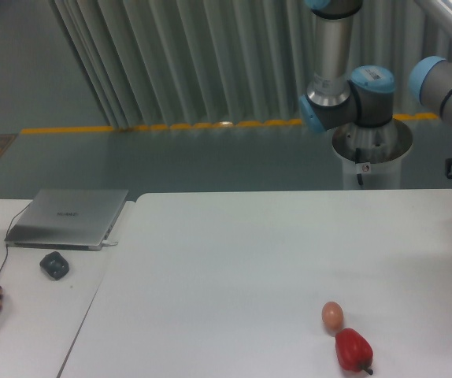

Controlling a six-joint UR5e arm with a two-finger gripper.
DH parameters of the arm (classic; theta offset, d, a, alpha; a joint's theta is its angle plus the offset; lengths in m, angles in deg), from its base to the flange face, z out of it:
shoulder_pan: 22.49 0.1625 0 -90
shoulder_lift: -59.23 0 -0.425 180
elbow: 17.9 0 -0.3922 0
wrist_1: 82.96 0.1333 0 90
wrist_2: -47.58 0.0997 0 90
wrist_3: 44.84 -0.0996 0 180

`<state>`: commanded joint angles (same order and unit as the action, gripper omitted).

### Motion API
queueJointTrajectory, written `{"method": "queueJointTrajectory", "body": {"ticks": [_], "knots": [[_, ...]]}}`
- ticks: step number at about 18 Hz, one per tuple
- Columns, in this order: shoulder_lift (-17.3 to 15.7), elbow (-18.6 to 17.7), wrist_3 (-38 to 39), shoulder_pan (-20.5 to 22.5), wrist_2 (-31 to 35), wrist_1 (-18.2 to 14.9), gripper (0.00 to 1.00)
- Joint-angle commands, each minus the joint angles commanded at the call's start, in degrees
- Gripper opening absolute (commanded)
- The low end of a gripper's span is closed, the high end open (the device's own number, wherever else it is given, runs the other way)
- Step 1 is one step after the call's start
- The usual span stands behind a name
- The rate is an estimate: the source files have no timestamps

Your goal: Place the green pepper on the table

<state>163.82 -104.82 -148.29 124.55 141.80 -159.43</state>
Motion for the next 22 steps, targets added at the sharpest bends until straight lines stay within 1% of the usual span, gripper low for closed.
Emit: {"method": "queueJointTrajectory", "body": {"ticks": [4, 8, 9, 11, 13, 22], "knots": [[0.0, 0.0, 0.0, 0.3, -0.7, -0.1, 1.0], [-0.1, -0.3, 0.1, 1.7, -5.2, 0.3, 1.0], [0.0, -1.0, 0.3, 2.3, -5.4, 0.6, 1.0], [-0.3, -1.1, 0.4, 3.4, -5.4, 1.4, 1.0], [-0.4, -1.2, 0.3, 4.3, -5.5, 1.4, 1.0], [-0.4, -1.2, -0.5, 5.5, -5.2, 1.6, 1.0]]}}
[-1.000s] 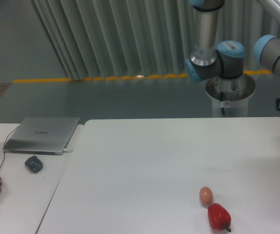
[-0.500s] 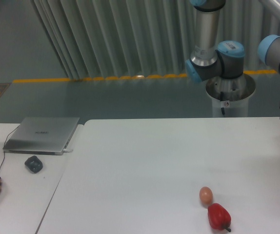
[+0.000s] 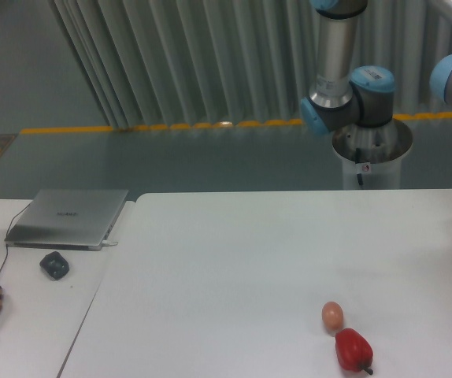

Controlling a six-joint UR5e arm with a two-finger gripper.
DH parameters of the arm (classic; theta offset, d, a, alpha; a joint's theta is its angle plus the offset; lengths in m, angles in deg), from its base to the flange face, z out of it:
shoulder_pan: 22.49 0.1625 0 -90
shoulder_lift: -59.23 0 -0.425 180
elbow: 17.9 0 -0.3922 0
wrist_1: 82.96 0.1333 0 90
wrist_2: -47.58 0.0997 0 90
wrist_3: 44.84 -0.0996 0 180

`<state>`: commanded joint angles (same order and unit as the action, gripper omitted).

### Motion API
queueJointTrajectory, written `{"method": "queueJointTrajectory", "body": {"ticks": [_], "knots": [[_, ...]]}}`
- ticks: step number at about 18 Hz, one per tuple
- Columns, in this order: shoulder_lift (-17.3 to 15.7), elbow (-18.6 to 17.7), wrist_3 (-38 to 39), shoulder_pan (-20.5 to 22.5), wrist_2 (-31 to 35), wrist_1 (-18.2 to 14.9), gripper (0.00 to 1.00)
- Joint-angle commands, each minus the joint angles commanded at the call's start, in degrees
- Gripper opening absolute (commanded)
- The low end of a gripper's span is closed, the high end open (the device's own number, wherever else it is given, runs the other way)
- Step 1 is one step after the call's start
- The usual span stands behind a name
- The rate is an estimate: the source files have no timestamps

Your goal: Place the green pepper on the table

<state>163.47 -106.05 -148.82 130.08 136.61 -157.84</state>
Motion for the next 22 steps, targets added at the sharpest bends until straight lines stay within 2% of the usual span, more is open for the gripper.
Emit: {"method": "queueJointTrajectory", "body": {"ticks": [3, 7, 10, 14, 17, 18, 20, 22], "knots": [[0.0, 0.0, -0.5, 0.4, -0.1, 0.3, 1.0], [0.0, 0.0, -5.7, 2.3, -0.1, 0.2, 1.0], [0.1, -0.1, -10.8, 4.2, 0.0, 0.1, 1.0], [0.0, -0.4, -13.6, 7.5, -0.1, 0.4, 1.0], [0.4, -0.4, -24.5, 9.8, 0.4, 0.5, 1.0], [0.7, -0.4, -25.9, 10.2, 1.0, 0.5, 1.0], [0.6, -0.5, -24.3, 11.4, 2.6, -0.2, 1.0], [0.8, -0.1, -18.3, 13.3, 2.8, -0.3, 1.0]]}}
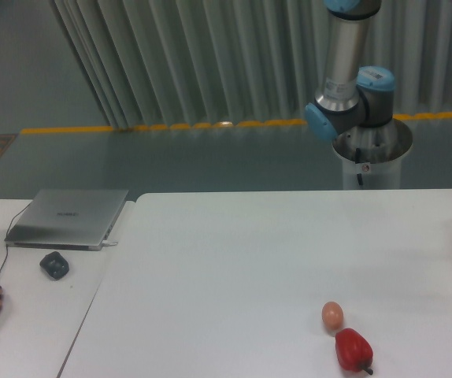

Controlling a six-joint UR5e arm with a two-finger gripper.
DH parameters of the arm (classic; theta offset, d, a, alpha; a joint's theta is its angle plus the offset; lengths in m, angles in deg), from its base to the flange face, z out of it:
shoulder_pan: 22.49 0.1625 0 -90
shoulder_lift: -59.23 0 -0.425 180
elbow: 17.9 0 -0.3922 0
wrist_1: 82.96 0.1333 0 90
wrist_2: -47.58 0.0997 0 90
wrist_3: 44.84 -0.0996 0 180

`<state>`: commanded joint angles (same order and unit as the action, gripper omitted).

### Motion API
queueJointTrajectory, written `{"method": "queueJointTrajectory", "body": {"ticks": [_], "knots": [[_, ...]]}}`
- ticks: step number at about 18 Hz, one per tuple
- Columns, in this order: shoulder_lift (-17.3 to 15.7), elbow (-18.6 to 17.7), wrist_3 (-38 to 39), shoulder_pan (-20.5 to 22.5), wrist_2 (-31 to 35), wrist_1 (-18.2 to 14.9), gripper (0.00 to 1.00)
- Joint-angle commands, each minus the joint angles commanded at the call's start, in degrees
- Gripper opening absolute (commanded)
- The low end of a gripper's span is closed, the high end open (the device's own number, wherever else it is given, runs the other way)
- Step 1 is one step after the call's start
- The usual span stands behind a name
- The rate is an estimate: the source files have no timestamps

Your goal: Place the green pepper on the table

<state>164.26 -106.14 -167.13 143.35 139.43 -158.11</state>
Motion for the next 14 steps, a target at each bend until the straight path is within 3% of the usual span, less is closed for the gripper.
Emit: {"method": "queueJointTrajectory", "body": {"ticks": [7, 14], "knots": [[2.7, -0.7, 21.5, 2.0, 0.0, -1.8, 1.0], [3.5, -0.8, 22.8, 2.6, 0.2, -2.4, 1.0]]}}
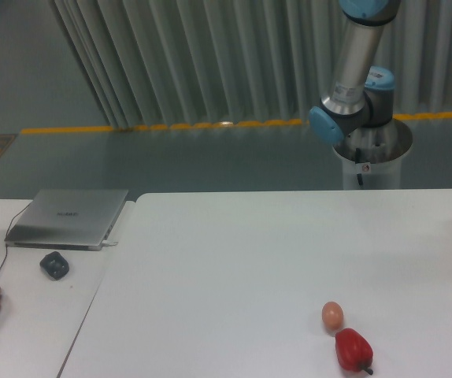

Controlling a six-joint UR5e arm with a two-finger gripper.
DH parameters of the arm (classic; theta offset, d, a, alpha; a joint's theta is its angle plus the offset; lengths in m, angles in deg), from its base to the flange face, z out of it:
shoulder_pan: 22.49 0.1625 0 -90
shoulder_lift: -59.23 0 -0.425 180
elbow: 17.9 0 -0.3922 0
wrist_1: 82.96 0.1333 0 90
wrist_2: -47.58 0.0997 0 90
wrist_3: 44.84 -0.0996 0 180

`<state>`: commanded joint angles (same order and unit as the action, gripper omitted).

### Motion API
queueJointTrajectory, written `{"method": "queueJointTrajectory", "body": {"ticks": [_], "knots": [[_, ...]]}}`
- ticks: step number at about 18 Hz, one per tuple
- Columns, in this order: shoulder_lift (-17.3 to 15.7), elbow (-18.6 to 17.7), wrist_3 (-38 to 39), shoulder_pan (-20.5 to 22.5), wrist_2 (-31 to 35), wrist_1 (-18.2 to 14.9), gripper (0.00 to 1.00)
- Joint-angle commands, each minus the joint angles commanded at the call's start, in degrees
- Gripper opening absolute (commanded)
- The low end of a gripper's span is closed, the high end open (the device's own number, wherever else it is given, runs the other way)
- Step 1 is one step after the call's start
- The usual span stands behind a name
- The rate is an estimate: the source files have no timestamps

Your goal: Place the green pepper on the table

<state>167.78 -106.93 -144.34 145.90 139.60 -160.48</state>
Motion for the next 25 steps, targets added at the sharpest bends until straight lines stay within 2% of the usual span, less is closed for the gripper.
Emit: {"method": "queueJointTrajectory", "body": {"ticks": [7, 18, 25], "knots": [[0.4, -0.5, -5.2, 1.3, 3.6, 0.0, 1.0], [0.6, -1.2, -5.2, 2.2, 3.7, -0.5, 1.0], [0.4, -1.7, -5.7, 2.5, 3.7, -2.3, 1.0]]}}
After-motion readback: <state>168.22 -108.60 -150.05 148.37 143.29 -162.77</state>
